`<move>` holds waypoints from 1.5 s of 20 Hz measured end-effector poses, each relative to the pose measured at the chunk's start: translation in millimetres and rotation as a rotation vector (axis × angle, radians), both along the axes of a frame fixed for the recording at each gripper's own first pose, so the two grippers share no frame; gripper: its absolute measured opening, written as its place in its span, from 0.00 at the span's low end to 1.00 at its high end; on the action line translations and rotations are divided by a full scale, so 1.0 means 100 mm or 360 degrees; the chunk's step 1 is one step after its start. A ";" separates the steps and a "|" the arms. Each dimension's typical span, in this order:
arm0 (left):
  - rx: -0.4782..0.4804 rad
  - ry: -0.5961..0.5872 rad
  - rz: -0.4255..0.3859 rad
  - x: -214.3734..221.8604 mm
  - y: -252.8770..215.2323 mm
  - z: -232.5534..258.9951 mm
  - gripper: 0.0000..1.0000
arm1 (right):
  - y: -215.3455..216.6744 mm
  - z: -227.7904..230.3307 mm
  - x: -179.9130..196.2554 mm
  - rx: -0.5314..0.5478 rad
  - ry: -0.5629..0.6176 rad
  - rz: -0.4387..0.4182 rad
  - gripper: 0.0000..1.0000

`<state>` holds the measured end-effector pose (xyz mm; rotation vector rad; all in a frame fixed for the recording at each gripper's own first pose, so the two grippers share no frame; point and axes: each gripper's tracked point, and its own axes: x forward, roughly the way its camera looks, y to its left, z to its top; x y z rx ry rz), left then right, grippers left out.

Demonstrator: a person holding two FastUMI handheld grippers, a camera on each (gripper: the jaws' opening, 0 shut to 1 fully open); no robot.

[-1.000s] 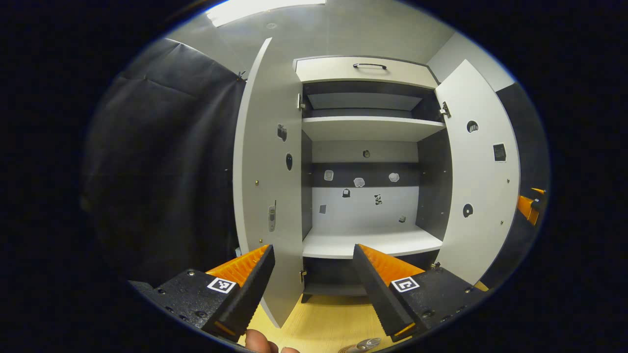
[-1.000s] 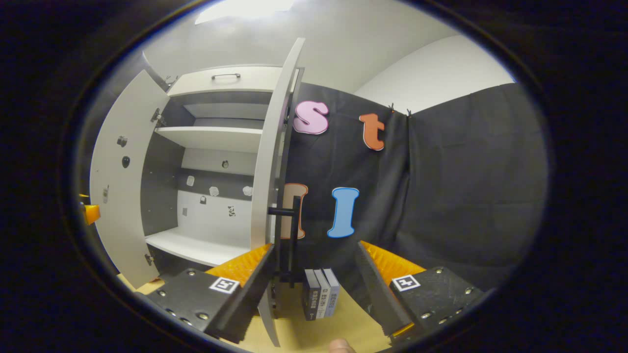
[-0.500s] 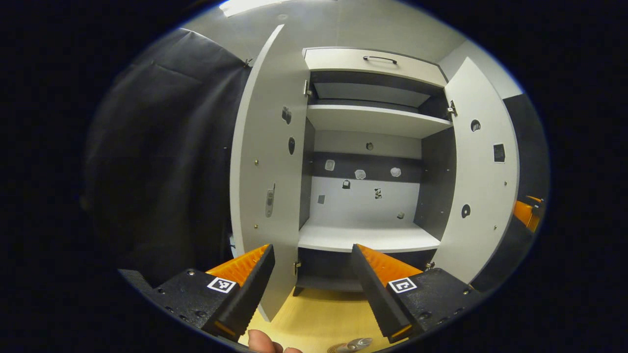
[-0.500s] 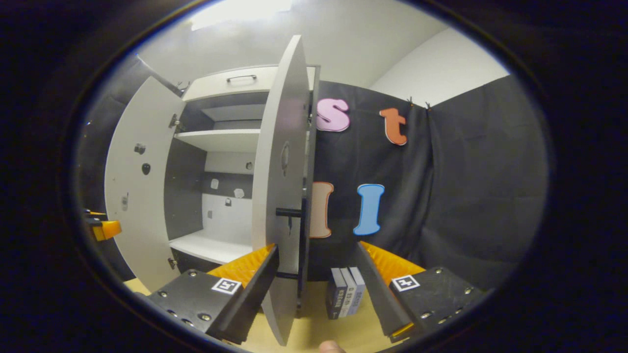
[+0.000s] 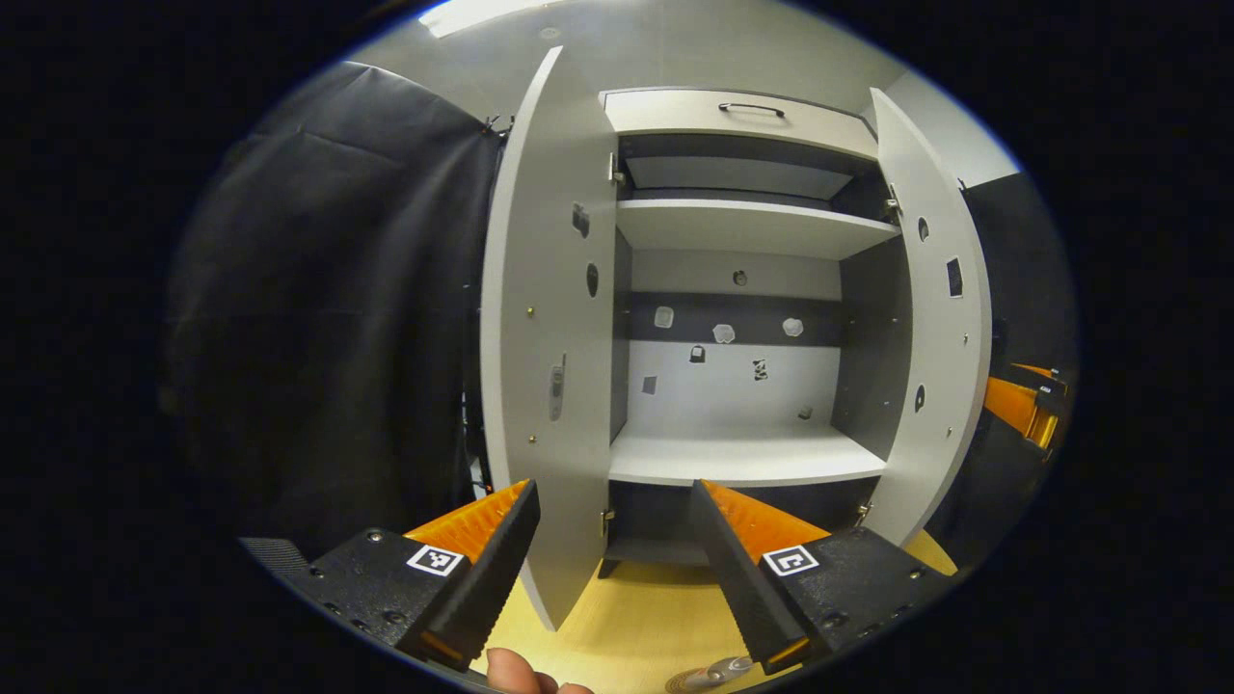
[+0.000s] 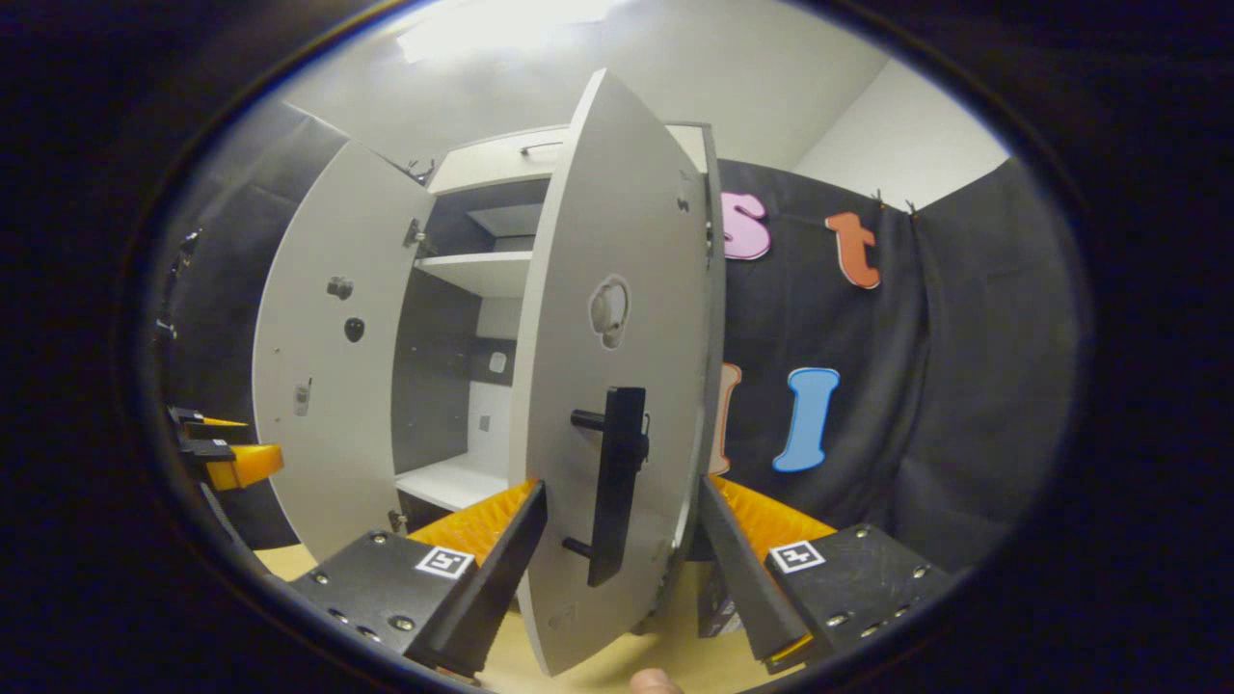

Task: Grasp the bottle in the cabinet with the left hand and place it on the coaster, then close the right door with the right hand and the left door with the left hand.

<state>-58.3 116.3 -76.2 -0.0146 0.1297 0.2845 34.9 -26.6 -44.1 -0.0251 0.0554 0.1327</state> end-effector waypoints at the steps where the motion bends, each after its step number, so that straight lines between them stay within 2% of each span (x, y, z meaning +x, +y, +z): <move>1: -0.0005 0.0002 0.0024 -0.05 0.05 0.00 0.97 | 0.11 -0.02 0.02 0.0004 0.0007 0.0055 0.96; 3: -0.0015 0.0012 0.0079 -0.17 0.16 -0.02 0.97 | 0.34 -0.05 0.11 -0.0020 0.0014 0.0141 0.96; 4: -0.0018 0.0018 0.0106 -0.20 0.21 -0.05 0.97 | 0.41 -0.05 0.17 -0.0063 -0.0001 0.0147 0.99; 5: -0.0020 0.0019 0.0131 -0.25 0.25 -0.05 0.97 | 0.45 -0.04 0.22 -0.0106 -0.0025 0.0148 0.93; 6: -0.0025 0.0024 0.0155 -0.26 0.28 -0.08 0.97 | 0.50 -0.03 0.27 -0.0153 -0.0049 0.0157 0.96; 10: -0.0042 0.0045 0.0230 -0.29 0.39 -0.16 0.97 | 0.59 -0.01 0.41 -0.0267 -0.0117 0.0169 0.96; 11: -0.0044 0.0046 0.0249 -0.29 0.42 -0.17 0.97 | 0.61 -0.02 0.43 -0.0266 -0.0120 0.0177 0.94; 12: -0.0048 0.0043 0.0262 -0.32 0.44 -0.18 0.94 | 0.63 -0.02 0.44 -0.0258 -0.0120 0.0185 0.96; 13: -0.0053 0.0040 0.0273 -0.33 0.45 -0.18 0.98 | 0.64 -0.02 0.45 -0.0252 -0.0121 0.0184 0.94; 16: -0.0076 0.0038 0.0286 -0.30 0.48 -0.19 0.97 | 0.56 0.01 0.49 -0.0245 -0.0134 0.0140 0.93; 18: -0.0088 0.0033 0.0283 -0.27 0.48 -0.20 0.94 | 0.48 0.04 0.52 -0.0230 -0.0146 0.0107 0.93; 19: -0.0090 0.0035 0.0282 -0.25 0.48 -0.20 0.97 | 0.44 0.05 0.54 -0.0223 -0.0154 0.0093 0.93; 21: -0.0090 0.0040 0.0273 -0.22 0.46 -0.21 0.97 | 0.39 0.06 0.60 -0.0220 -0.0154 0.0071 0.93; 22: -0.0090 0.0042 0.0265 -0.20 0.45 -0.21 0.94 | 0.39 0.04 0.61 -0.0215 -0.0147 0.0068 0.96; 23: -0.0089 0.0043 0.0259 -0.18 0.44 -0.21 0.97 | 0.39 0.04 0.61 -0.0205 -0.0144 0.0066 0.96; 25: -0.0085 0.0048 0.0250 -0.14 0.43 -0.22 0.94 | 0.40 0.04 0.62 -0.0191 -0.0143 0.0066 0.94; 26: -0.0082 0.0052 0.0248 -0.13 0.43 -0.22 0.98 | 0.40 0.05 0.62 -0.0192 -0.0145 0.0067 0.94; 30: -0.0070 0.0053 0.0256 -0.12 0.48 -0.22 0.94 | 0.41 0.03 0.62 -0.0198 -0.0139 0.0078 0.93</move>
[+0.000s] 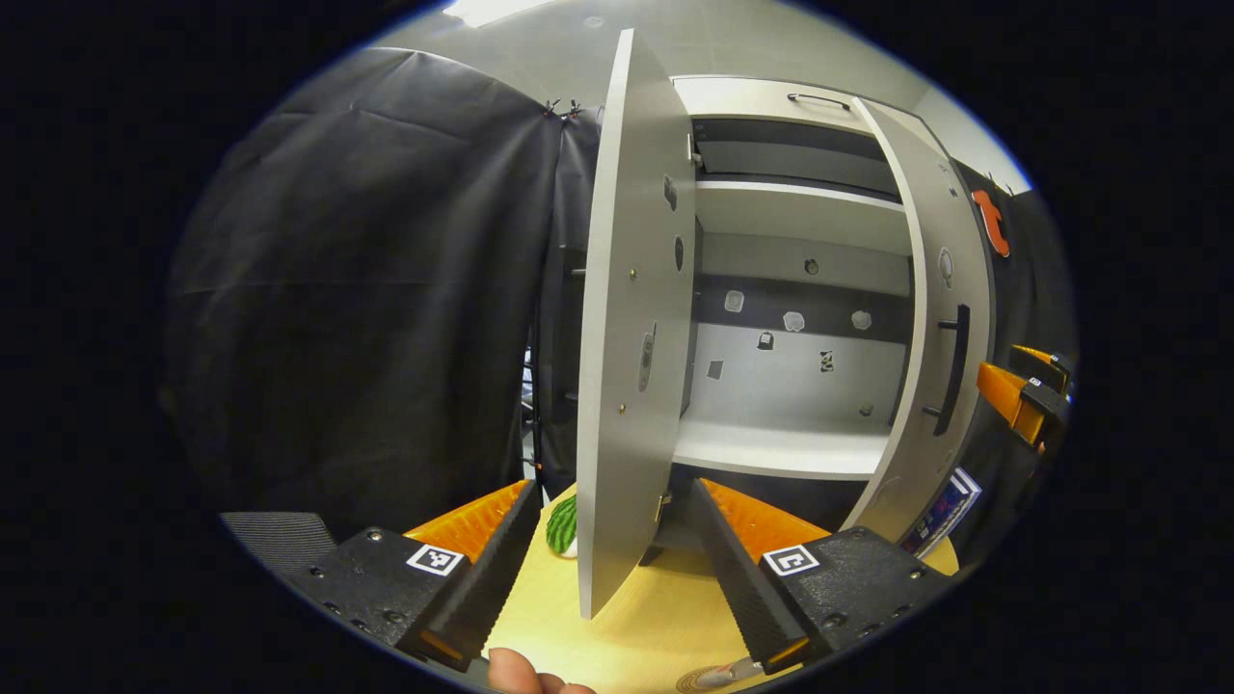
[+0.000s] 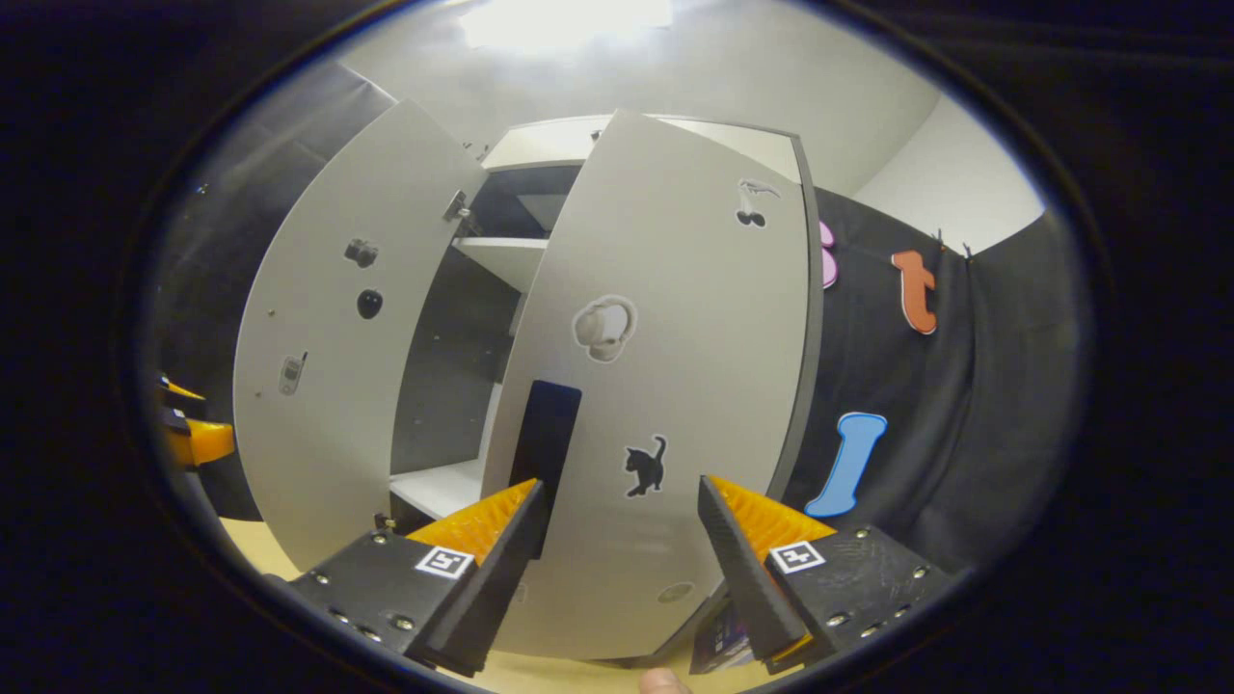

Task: Grasp the bottle in the cabinet with the left hand and place it on the coaster, then close the right door with the right hand and the left door with the left hand.

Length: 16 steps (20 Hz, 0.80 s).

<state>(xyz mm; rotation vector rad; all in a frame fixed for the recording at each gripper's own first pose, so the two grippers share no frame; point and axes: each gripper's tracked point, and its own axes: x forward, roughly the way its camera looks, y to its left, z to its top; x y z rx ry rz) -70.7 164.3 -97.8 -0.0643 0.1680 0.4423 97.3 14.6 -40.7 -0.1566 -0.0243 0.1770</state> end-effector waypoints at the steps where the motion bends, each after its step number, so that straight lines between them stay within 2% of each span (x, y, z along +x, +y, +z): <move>1: 0.0003 -0.0005 0.0009 -0.02 0.02 0.02 0.97 | 0.00 -0.01 0.00 0.0004 0.0004 0.0004 0.94; 2: 0.0008 -0.0013 0.0026 -0.03 0.06 0.03 0.94 | 0.00 -0.01 0.00 0.0007 0.0008 0.0007 0.93; 3: 0.0014 -0.0028 0.0045 -0.05 0.12 0.07 0.94 | 0.00 -0.01 0.00 0.0010 0.0010 0.0011 0.96; 5: 0.0025 -0.0071 0.0088 -0.10 0.24 0.16 0.98 | 0.00 -0.01 -0.01 0.0012 0.0009 0.0011 0.93; 6: 0.0030 -0.0092 0.0108 -0.14 0.30 0.20 0.94 | 0.00 -0.01 -0.01 0.0015 0.0013 0.0010 0.94; 8: 0.0039 -0.0116 0.0151 -0.20 0.46 0.27 0.94 | 0.01 0.00 -0.03 0.0029 0.0030 0.0016 0.94; 9: 0.0044 -0.0128 0.0175 -0.24 0.55 0.30 0.97 | 0.01 0.02 -0.05 0.0037 0.0038 0.0018 0.94; 11: 0.0039 -0.0144 0.0203 -0.27 0.70 0.33 0.94 | 0.03 -0.01 -0.06 0.0055 0.0056 0.0009 0.96; 15: -0.0023 -0.0188 0.0169 -0.21 0.89 0.37 0.97 | 0.16 -0.08 -0.20 0.0093 0.0101 -0.0007 0.94; 16: -0.0032 -0.0198 0.0151 -0.17 0.95 0.39 0.94 | 0.18 -0.09 -0.23 0.0091 0.0106 -0.0017 0.96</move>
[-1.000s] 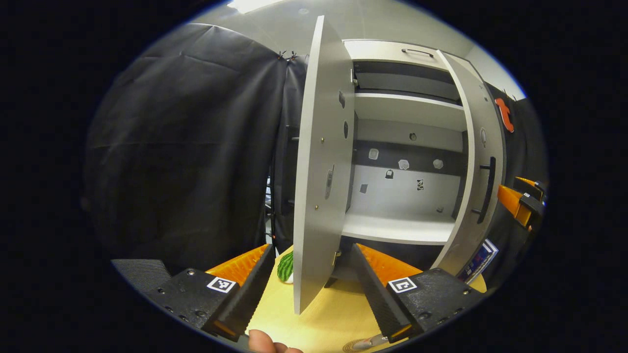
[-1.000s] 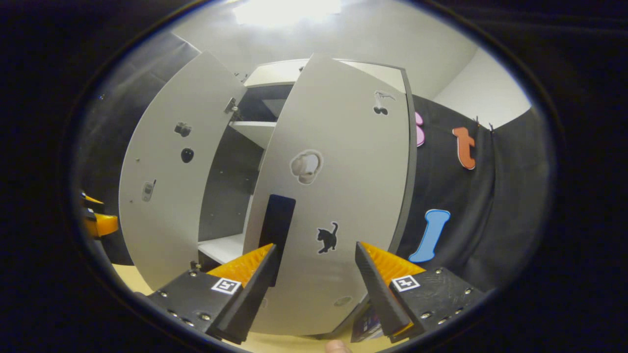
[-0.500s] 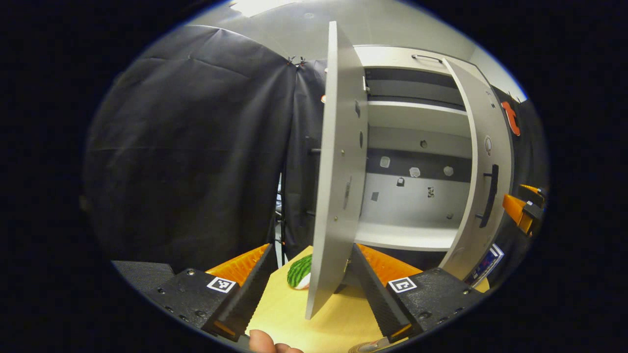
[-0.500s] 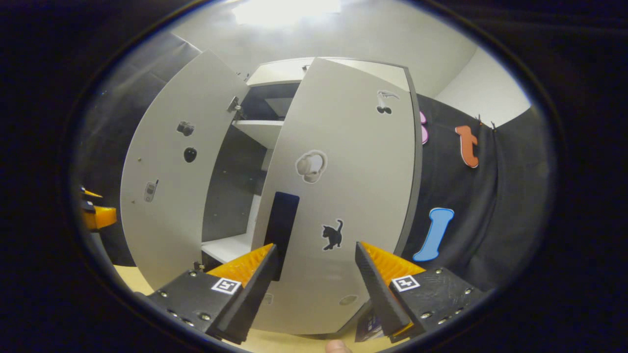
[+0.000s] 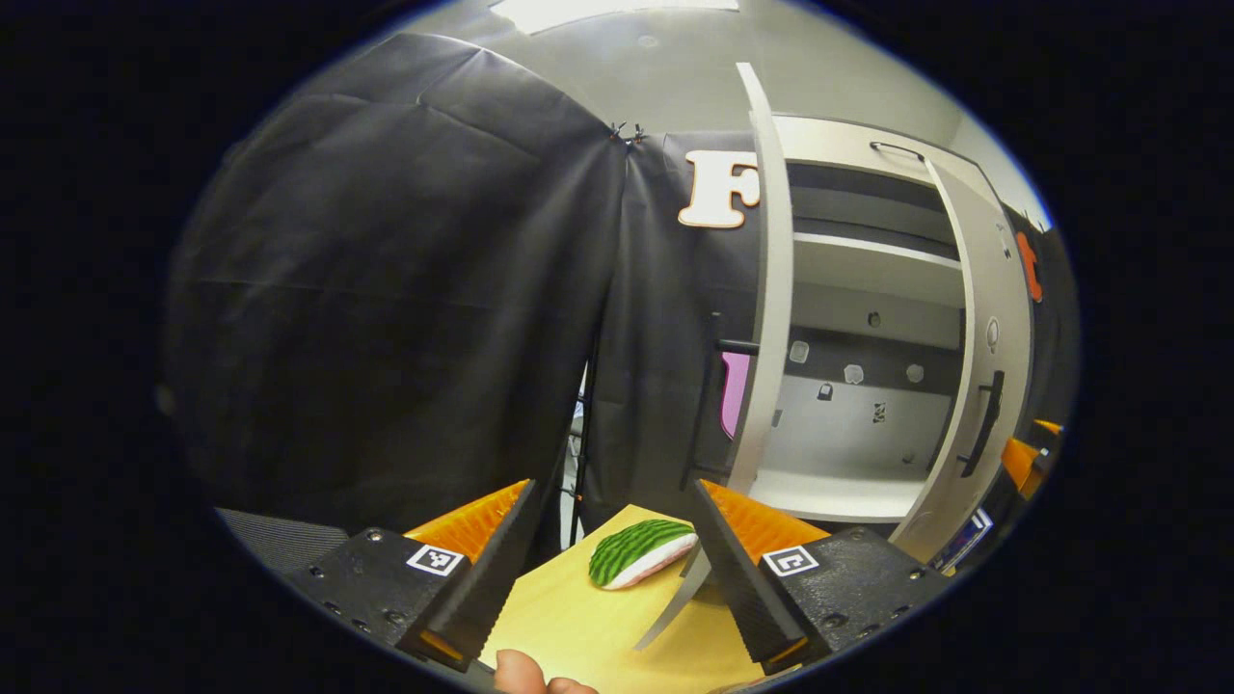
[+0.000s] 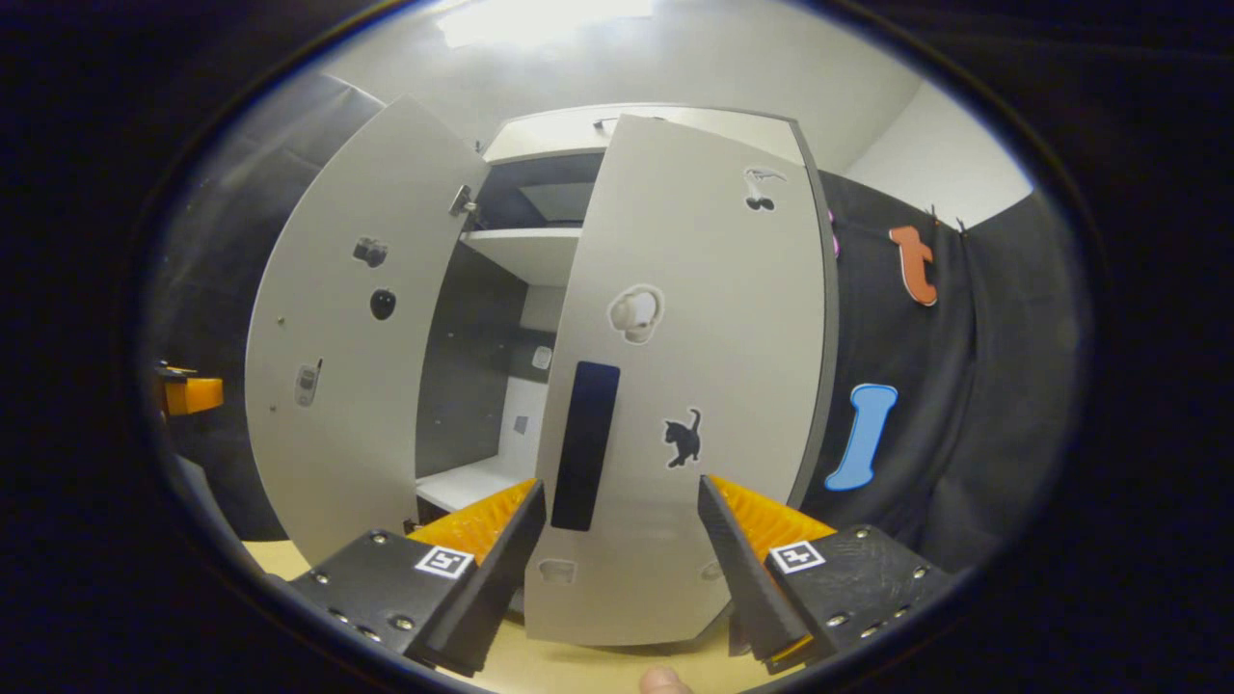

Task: Grasp the bottle in the cabinet with the left hand and place it on the coaster, then close the right door with the right hand and the left door with the left hand.

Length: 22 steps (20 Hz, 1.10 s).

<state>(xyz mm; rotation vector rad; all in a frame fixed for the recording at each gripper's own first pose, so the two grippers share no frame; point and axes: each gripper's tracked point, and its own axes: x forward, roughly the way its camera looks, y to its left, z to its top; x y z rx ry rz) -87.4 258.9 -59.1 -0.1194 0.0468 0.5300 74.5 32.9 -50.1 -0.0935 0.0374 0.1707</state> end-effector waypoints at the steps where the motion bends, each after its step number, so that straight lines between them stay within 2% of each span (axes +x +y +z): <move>1: -0.0005 -0.0005 -0.0026 0.06 0.03 0.01 0.94 | 0.01 -0.01 -0.03 -0.0006 0.0002 -0.0015 0.96; 5: 0.0001 -0.0029 -0.0170 0.33 0.01 0.07 0.97 | 0.00 -0.08 -0.14 -0.0031 0.0035 -0.0085 0.94; 6: 0.0008 -0.0023 -0.0191 0.38 0.02 0.05 0.94 | -0.02 -0.09 -0.15 -0.0031 0.0046 -0.0104 0.94; 7: 0.0013 -0.0016 -0.0200 0.38 0.02 0.03 0.97 | -0.03 -0.11 -0.18 -0.0030 0.0058 -0.0121 0.93; 8: 0.0024 -0.0010 -0.0198 0.39 0.03 0.02 0.94 | -0.04 -0.13 -0.20 -0.0030 0.0068 -0.0137 0.93; 10: 0.0026 0.0002 -0.0232 0.42 0.00 0.01 0.96 | -0.09 -0.17 -0.24 -0.0034 0.0086 -0.0170 0.96; 12: 0.0026 -0.0006 -0.0324 0.46 -0.03 0.02 0.96 | -0.12 -0.23 -0.27 -0.0019 0.0111 -0.0189 0.96; 13: 0.0027 -0.0002 -0.0376 0.49 -0.05 0.03 0.92 | -0.12 -0.26 -0.28 -0.0005 0.0125 -0.0193 0.96; 15: 0.0044 0.0019 -0.0456 0.54 -0.10 0.02 0.95 | -0.12 -0.31 -0.31 0.0032 0.0161 -0.0200 0.96; 16: 0.0059 0.0027 -0.0493 0.55 -0.14 0.03 0.89 | -0.12 -0.33 -0.32 0.0051 0.0174 -0.0202 0.96; 17: 0.0076 0.0036 -0.0535 0.57 -0.20 0.04 0.89 | -0.12 -0.34 -0.34 0.0065 0.0184 -0.0204 0.96; 18: 0.0089 0.0039 -0.0583 0.59 -0.32 0.05 0.94 | -0.12 -0.35 -0.36 0.0072 0.0191 -0.0204 0.96; 22: 0.0112 0.0025 -0.0784 0.73 -0.84 0.04 0.94 | -0.21 -0.31 -0.43 0.0048 0.0186 -0.0217 0.96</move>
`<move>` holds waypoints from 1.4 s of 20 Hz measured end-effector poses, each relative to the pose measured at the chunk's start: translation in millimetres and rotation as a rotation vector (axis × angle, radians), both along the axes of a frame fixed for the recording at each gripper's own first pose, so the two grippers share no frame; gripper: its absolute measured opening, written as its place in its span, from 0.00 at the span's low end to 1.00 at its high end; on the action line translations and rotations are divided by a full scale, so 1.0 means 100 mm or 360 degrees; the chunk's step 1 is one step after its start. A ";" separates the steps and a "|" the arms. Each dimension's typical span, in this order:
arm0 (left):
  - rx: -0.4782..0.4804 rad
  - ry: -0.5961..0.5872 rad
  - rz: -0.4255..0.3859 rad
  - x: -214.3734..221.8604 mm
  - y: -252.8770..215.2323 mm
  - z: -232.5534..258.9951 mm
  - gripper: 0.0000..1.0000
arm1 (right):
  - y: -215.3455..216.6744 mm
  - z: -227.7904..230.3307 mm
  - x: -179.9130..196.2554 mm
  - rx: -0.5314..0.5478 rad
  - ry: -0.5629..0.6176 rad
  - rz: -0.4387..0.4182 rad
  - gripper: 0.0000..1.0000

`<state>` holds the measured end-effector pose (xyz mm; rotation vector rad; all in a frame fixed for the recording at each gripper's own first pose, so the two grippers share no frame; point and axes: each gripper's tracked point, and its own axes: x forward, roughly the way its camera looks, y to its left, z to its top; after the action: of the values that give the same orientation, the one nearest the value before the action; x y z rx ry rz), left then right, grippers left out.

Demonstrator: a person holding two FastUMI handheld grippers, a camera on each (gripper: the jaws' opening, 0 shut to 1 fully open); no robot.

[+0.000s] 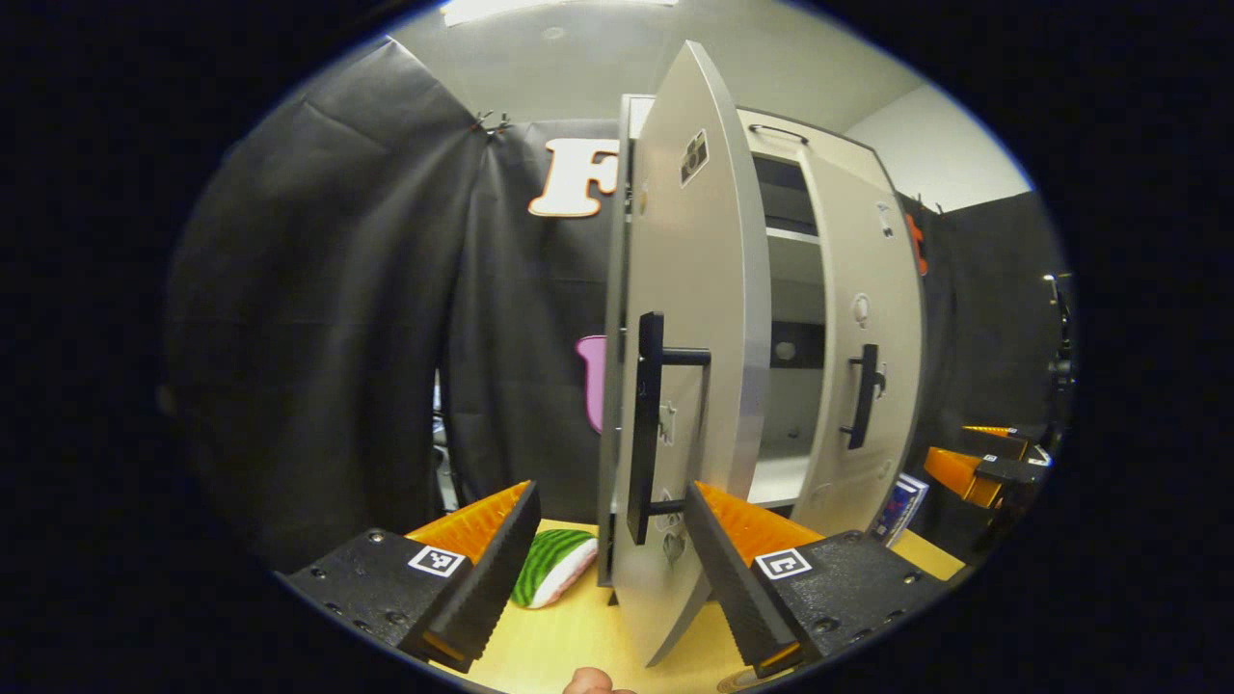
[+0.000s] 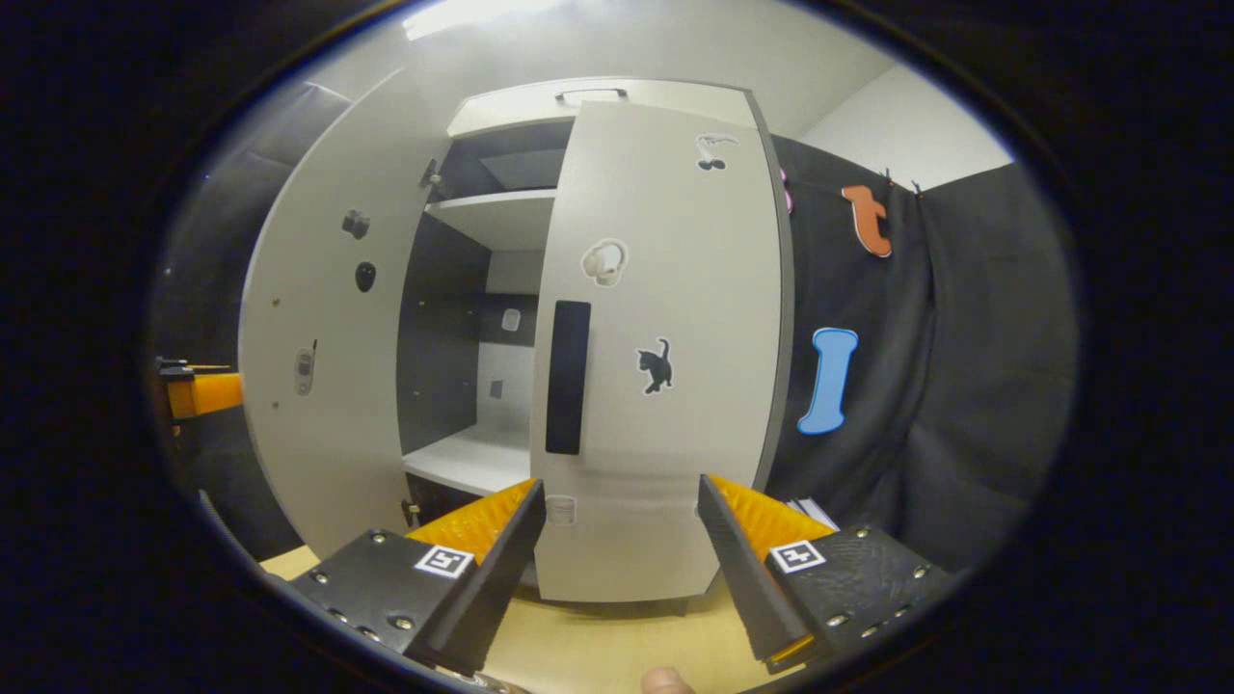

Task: Grasp the bottle in the cabinet with the left hand and place it on the coaster, then close the right door with the right hand and the left door with the left hand.

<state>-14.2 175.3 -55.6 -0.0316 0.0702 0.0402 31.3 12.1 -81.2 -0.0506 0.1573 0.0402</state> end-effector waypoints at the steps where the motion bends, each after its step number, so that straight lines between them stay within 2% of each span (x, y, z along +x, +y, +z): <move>1: 0.0002 -0.0005 -0.0040 0.04 -0.11 0.00 0.94 | -0.05 0.02 -0.02 -0.0010 -0.0006 -0.0013 0.96; 6: -0.0007 -0.0013 -0.0165 0.31 -0.49 -0.03 0.94 | -0.34 0.09 -0.17 -0.0036 -0.0016 -0.0099 0.96; 9: -0.0069 -0.0017 -0.0244 0.46 -0.72 -0.05 0.94 | -0.56 0.10 -0.26 -0.0065 -0.0014 -0.0171 0.96; 10: -0.0083 -0.0020 -0.0271 0.52 -0.80 -0.06 0.94 | -0.64 0.11 -0.28 -0.0073 -0.0013 -0.0201 0.93; 11: -0.0083 -0.0019 -0.0282 0.59 -0.85 -0.05 0.94 | -0.71 0.12 -0.31 -0.0077 -0.0012 -0.0226 0.96; 12: -0.0073 -0.0018 -0.0287 0.66 -0.89 -0.06 0.91 | -0.78 0.13 -0.33 -0.0079 -0.0011 -0.0253 0.96; 13: -0.0066 -0.0024 -0.0301 0.73 -0.95 -0.05 0.95 | -0.85 0.15 -0.37 -0.0080 -0.0012 -0.0281 0.96; 14: -0.0064 -0.0027 -0.0322 0.77 -0.99 -0.06 0.91 | -0.92 0.16 -0.39 -0.0082 -0.0015 -0.0307 0.96; 15: -0.0057 -0.0036 -0.0343 0.83 -1.03 -0.04 0.95 | -0.99 0.16 -0.41 -0.0084 -0.0015 -0.0332 0.96; 16: -0.0040 -0.0046 -0.0345 0.91 -1.08 -0.02 1.00 | -1.03 0.16 -0.42 -0.0084 -0.0013 -0.0352 0.96; 20: 0.0004 -0.0041 -0.0332 1.20 -1.19 0.00 1.00 | -1.16 0.16 -0.50 -0.0087 -0.0006 -0.0409 0.96; 23: 0.0007 -0.0036 -0.0347 1.28 -1.22 0.01 0.98 | -1.22 0.16 -0.56 -0.0091 -0.0007 -0.0444 0.93; 28: 0.0017 -0.0026 -0.0360 1.33 -1.27 0.02 1.00 | -1.32 0.15 -0.63 -0.0091 -0.0002 -0.0497 0.96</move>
<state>119.2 48.7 -54.0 -0.0133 0.0572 -0.1858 -31.9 -120.1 -65.8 -0.0826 0.1638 -0.2760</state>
